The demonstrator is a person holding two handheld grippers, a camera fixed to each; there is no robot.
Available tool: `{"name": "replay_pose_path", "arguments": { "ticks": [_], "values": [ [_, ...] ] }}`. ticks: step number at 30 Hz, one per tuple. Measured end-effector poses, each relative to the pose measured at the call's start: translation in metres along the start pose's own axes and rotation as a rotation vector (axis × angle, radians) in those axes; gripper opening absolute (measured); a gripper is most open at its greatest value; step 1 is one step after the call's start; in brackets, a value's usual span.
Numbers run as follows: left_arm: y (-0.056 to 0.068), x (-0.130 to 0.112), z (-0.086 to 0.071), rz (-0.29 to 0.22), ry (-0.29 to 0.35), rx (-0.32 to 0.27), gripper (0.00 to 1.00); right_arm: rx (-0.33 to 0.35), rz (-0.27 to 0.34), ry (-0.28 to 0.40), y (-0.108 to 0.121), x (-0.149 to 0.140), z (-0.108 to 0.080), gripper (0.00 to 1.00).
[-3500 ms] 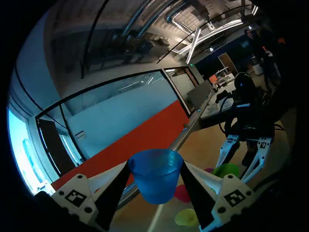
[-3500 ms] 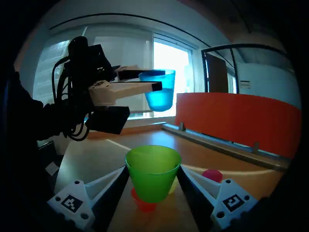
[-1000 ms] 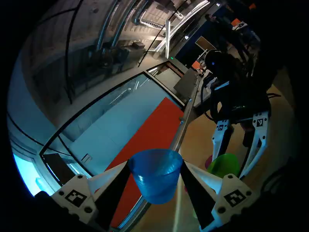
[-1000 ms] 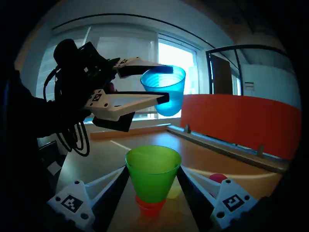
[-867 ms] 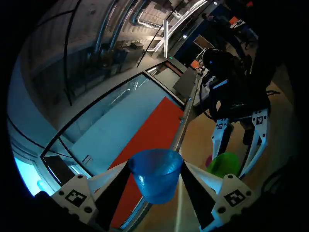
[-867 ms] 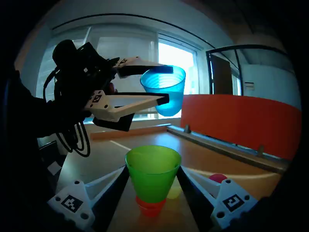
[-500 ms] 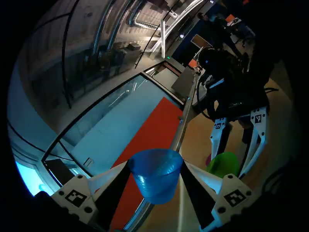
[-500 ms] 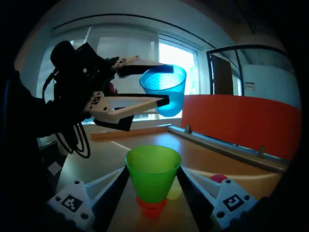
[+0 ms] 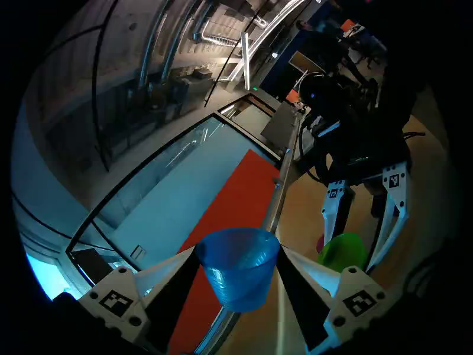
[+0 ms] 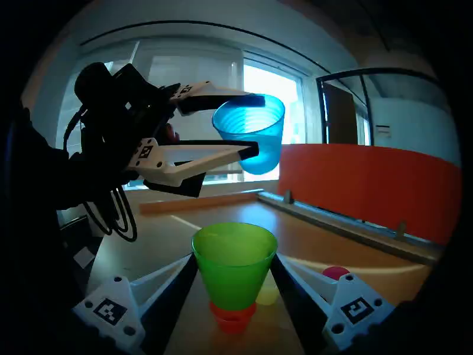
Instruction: Pour water
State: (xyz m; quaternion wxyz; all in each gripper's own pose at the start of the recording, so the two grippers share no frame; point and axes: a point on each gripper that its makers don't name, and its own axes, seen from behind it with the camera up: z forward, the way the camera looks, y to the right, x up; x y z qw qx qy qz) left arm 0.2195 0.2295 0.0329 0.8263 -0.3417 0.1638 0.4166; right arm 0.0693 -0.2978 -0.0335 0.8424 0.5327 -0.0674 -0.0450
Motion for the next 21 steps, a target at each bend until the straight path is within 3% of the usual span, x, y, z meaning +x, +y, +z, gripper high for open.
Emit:
{"name": "replay_pose_path", "arguments": {
  "ticks": [21],
  "values": [
    [0.0050,-0.0005,0.0016,0.066,-0.002,-0.001,0.88,0.001,0.004,0.000,0.0002,-0.0003,-0.0002,0.90]
  ]
}}
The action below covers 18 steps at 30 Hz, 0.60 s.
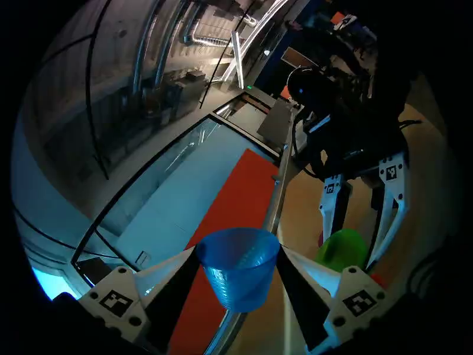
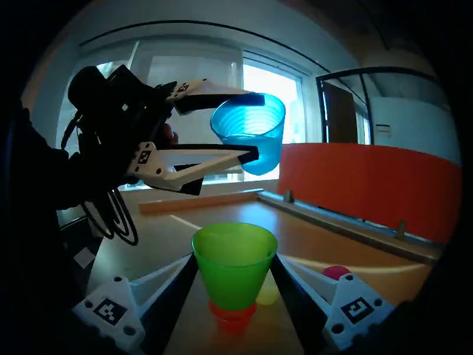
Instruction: Pour water
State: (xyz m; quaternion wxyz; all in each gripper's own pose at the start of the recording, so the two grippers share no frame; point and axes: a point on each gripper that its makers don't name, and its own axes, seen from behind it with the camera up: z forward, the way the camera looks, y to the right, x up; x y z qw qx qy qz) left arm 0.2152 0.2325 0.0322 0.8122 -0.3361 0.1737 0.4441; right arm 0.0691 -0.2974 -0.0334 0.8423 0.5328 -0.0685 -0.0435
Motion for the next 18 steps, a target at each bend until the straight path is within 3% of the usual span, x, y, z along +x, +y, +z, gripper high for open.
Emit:
{"name": "replay_pose_path", "arguments": {
  "ticks": [18],
  "values": [
    [0.0024,-0.0019,0.0037,0.042,0.001,0.001,0.88,0.002,0.001,0.004,-0.0004,0.0017,0.0003,0.90]
  ]
}}
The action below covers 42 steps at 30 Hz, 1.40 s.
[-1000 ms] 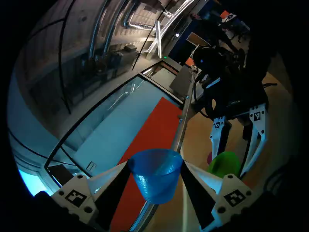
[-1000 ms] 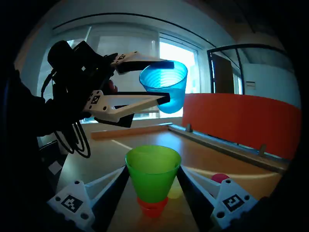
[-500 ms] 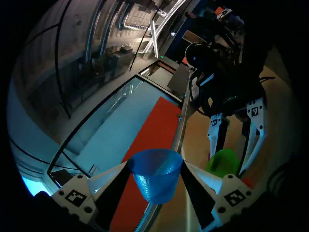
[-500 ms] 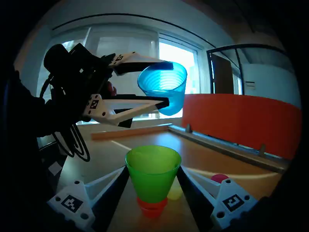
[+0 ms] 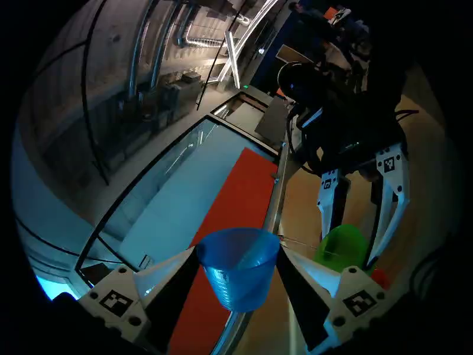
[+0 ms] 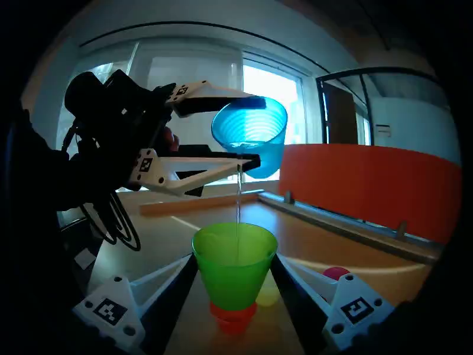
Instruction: Pour water
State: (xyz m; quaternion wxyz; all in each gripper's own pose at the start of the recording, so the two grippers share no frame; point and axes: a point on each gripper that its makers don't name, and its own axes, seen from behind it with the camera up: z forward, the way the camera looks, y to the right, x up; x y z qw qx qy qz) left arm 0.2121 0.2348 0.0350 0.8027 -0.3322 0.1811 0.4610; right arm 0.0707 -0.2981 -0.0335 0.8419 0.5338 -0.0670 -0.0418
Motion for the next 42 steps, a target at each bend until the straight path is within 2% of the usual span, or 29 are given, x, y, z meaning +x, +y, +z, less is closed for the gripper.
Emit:
{"name": "replay_pose_path", "arguments": {
  "ticks": [23,42],
  "values": [
    [0.0002,0.0013,-0.0011,0.047,0.000,0.009,0.88,-0.005,-0.003,0.005,0.0019,0.0026,0.0007,0.90],
    [-0.0007,0.0016,-0.0018,0.056,0.000,0.014,0.88,-0.007,0.001,0.011,0.0038,0.0041,-0.0009,0.88]
  ]
}}
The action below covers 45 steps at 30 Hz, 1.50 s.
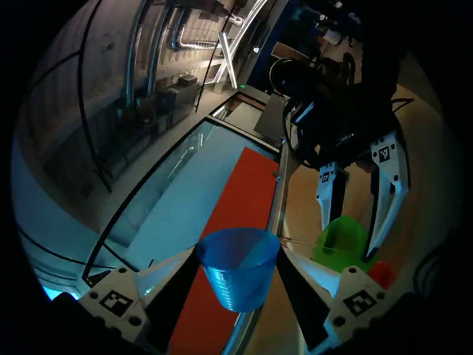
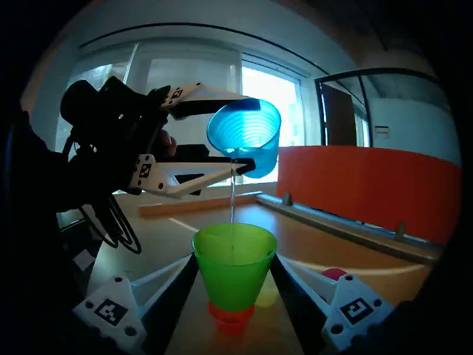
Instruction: Pour water
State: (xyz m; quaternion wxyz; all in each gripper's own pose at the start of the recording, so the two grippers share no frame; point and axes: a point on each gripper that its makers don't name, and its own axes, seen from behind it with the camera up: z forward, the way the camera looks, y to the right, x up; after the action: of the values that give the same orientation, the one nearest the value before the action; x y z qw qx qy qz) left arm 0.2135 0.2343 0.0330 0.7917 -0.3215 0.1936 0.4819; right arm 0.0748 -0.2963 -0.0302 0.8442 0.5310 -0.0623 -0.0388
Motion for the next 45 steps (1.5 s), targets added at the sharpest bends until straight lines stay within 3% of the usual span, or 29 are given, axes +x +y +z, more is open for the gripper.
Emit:
{"name": "replay_pose_path", "arguments": {
  "ticks": [45],
  "values": [
    [0.0026,0.0043,-0.0013,0.088,0.000,0.006,0.87,0.004,-0.005,0.005,-0.0006,0.0032,-0.0018,0.88]
  ]
}}
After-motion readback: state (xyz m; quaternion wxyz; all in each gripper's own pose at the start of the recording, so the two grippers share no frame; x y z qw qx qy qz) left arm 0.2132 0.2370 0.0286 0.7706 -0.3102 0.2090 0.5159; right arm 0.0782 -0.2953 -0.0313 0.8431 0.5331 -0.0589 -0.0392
